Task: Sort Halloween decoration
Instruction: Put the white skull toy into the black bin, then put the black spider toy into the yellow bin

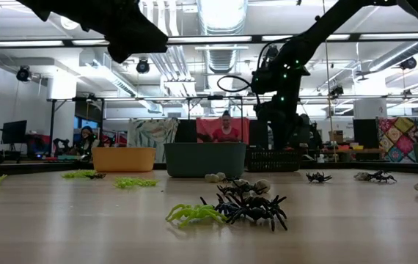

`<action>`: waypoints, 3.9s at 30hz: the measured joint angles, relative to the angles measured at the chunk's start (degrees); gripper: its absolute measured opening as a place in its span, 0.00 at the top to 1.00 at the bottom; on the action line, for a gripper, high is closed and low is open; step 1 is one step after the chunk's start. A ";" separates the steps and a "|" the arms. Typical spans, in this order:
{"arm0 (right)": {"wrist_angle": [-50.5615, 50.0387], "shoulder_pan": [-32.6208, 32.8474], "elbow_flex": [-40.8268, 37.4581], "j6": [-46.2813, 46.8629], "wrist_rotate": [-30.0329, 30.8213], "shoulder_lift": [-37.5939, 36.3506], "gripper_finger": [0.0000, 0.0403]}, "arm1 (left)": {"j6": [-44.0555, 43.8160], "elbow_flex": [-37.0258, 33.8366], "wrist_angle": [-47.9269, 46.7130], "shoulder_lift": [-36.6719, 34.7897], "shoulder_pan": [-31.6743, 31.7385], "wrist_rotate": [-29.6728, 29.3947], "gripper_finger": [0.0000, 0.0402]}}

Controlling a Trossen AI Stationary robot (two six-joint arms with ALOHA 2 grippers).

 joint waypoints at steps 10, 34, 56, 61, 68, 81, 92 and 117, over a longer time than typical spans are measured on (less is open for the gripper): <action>-3.72 3.25 -0.51 1.51 -4.21 -5.26 0.69 | -14.34 0.00 -10.16 0.00 -0.01 -0.01 0.67; 18.15 33.79 -15.62 3.91 -4.55 -31.97 0.78 | -44.55 -4.20 -34.34 0.00 -4.07 -5.68 0.67; 33.36 36.41 -24.45 -1.55 -4.48 -33.28 0.80 | -26.70 -23.75 -6.39 0.15 -19.16 -26.52 0.67; 35.45 36.41 -26.45 -0.69 -4.48 -33.28 0.81 | -27.04 -28.63 0.25 0.15 -19.16 -29.59 0.67; 38.04 36.41 -27.71 -0.53 -4.48 -33.28 0.80 | -26.82 -30.33 2.07 0.15 -19.14 -29.96 0.67; 41.18 36.41 -27.80 -0.59 -4.48 -32.16 0.82 | -24.49 -30.75 11.10 9.83 -19.14 -32.05 0.67; 42.29 36.39 -27.80 -1.36 -4.46 -32.13 0.79 | -29.37 -29.16 13.34 20.30 -19.16 -32.18 0.67; 42.30 36.39 -27.80 -1.51 -4.46 -31.28 0.80 | -30.05 -28.97 12.98 18.71 -19.29 -29.24 0.96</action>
